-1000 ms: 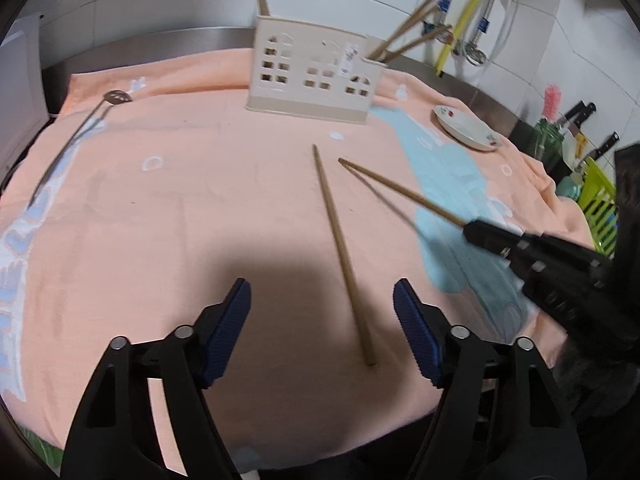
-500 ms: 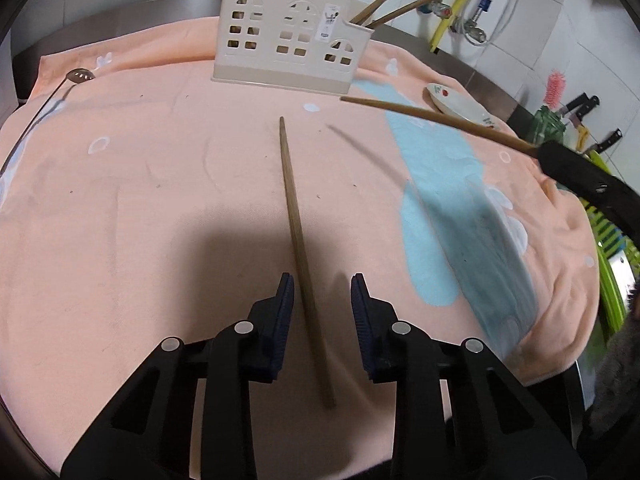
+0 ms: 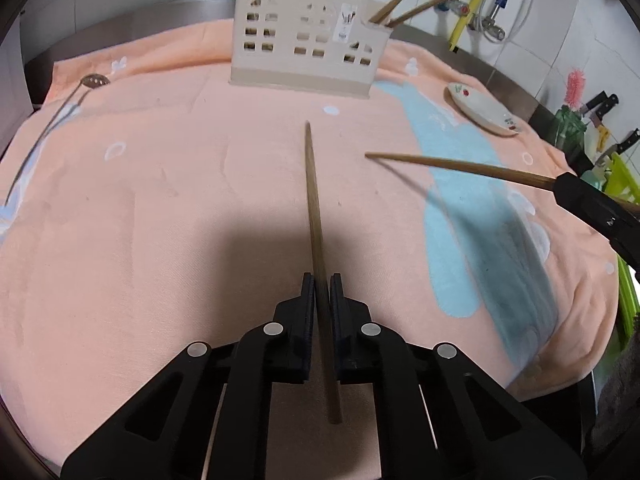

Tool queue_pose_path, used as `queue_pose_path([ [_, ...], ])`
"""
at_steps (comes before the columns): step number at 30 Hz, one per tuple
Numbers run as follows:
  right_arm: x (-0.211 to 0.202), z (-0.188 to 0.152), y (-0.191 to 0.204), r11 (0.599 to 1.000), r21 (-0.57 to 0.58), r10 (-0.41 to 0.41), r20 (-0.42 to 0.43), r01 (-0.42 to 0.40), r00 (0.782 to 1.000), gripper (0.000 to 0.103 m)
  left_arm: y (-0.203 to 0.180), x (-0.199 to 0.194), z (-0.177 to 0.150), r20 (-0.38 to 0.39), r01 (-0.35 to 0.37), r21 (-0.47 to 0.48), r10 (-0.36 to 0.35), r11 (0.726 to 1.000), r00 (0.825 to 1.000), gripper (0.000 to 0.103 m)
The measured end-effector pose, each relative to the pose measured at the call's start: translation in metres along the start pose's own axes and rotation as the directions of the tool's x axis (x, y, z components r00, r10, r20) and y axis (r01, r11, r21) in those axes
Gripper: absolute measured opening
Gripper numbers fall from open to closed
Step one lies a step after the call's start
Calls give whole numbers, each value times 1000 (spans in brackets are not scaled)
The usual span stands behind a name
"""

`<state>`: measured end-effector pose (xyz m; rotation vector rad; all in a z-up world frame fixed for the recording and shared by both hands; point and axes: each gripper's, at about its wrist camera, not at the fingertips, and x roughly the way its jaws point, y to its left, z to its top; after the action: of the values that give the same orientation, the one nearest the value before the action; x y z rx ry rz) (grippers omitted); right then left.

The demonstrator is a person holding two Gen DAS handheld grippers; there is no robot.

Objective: Organize utensils
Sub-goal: 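Close the left tool on the last chopstick while the right tool holds its own, then lift both held chopsticks upright over the beige caddy with both tools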

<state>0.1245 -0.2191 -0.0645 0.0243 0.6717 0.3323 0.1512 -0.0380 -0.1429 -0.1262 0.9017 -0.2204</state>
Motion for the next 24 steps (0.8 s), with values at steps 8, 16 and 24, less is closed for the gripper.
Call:
queue_pose_path([
  [8, -7, 20, 3, 1000, -18, 8, 35, -7, 999, 7, 2, -39, 20, 113, -2, 27, -1, 1000, 994, 6],
  [16, -5, 46, 10, 997, -77, 18, 40, -15, 999, 7, 2, -68, 49, 206, 8, 66, -22, 998, 978, 6],
  [24, 5, 70, 10, 994, -100, 35, 12, -33, 999, 7, 2, -75, 77, 236, 18, 104, -42, 994, 971, 6],
])
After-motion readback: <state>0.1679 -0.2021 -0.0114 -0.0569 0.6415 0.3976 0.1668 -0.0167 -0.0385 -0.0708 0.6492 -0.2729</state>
